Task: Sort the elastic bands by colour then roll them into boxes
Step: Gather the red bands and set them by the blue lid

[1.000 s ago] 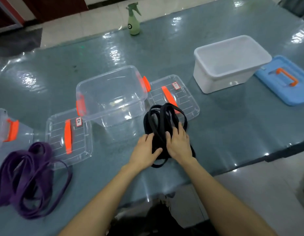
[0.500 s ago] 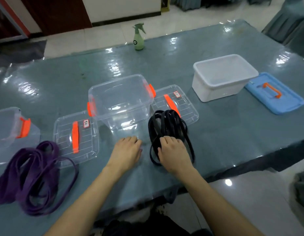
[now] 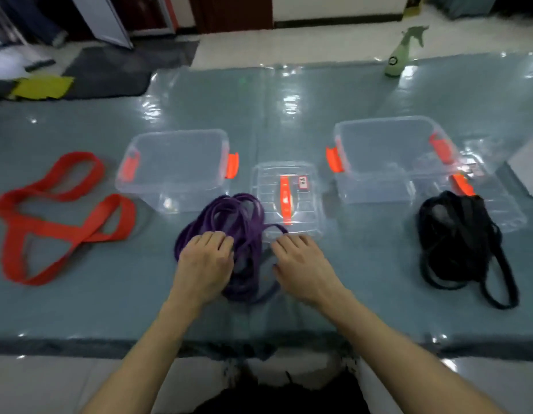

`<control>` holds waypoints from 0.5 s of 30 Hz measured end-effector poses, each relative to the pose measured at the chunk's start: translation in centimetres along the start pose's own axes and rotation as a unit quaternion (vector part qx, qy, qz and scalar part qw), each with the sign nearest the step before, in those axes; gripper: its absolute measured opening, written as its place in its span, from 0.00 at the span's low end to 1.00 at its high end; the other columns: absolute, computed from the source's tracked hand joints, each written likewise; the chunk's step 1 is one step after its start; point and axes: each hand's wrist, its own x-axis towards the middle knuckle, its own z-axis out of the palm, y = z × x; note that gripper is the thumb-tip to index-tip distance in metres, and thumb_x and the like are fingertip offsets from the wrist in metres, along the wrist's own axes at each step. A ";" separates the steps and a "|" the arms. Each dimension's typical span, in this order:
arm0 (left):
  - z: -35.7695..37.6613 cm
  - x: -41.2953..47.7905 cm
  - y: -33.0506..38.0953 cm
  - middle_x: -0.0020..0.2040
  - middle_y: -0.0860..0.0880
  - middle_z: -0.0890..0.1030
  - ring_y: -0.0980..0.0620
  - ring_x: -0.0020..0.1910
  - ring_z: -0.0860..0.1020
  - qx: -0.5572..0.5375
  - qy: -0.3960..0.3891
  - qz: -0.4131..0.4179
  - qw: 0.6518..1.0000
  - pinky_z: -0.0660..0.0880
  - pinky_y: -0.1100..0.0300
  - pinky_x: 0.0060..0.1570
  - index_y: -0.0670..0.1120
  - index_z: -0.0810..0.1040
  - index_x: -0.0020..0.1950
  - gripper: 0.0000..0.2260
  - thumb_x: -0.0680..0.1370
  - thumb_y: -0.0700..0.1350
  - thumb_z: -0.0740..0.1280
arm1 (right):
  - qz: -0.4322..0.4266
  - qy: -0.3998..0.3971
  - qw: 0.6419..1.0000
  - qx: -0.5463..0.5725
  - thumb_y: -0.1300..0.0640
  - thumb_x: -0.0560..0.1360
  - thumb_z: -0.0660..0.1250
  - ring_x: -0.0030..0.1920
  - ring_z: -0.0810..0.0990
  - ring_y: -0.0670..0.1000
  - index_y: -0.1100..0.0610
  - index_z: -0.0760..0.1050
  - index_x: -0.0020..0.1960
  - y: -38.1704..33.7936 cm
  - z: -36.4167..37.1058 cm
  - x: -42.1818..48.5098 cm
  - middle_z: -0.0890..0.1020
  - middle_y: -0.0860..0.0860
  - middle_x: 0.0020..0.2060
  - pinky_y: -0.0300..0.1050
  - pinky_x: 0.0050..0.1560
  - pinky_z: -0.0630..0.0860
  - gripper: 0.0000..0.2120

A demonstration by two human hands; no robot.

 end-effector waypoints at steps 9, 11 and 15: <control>-4.0 -8.7 -19.1 0.53 0.43 0.82 0.38 0.53 0.81 0.029 -0.045 -0.096 0.994 0.78 0.42 0.54 0.45 0.82 0.54 0.07 0.78 0.45 0.70 | -0.092 0.023 0.995 -0.017 0.56 0.80 0.61 0.57 0.79 0.61 0.58 0.78 0.56 -17.3 -1.3 12.4 0.82 0.56 0.53 0.56 0.61 0.73 0.10; -4.1 -9.5 -21.6 0.52 0.43 0.82 0.38 0.51 0.81 0.033 -0.030 -0.125 0.991 0.77 0.42 0.51 0.45 0.81 0.55 0.08 0.78 0.46 0.70 | -0.114 0.010 0.993 -0.020 0.56 0.80 0.61 0.56 0.78 0.61 0.57 0.77 0.55 -19.2 -1.3 14.2 0.81 0.56 0.52 0.56 0.61 0.72 0.09; -3.9 -12.2 -25.4 0.51 0.45 0.81 0.40 0.50 0.80 0.058 -0.010 -0.186 0.981 0.76 0.43 0.50 0.46 0.80 0.56 0.09 0.79 0.47 0.67 | -0.153 -0.011 0.988 -0.019 0.57 0.80 0.59 0.57 0.78 0.61 0.57 0.76 0.57 -22.6 -0.7 17.7 0.80 0.55 0.54 0.55 0.62 0.71 0.09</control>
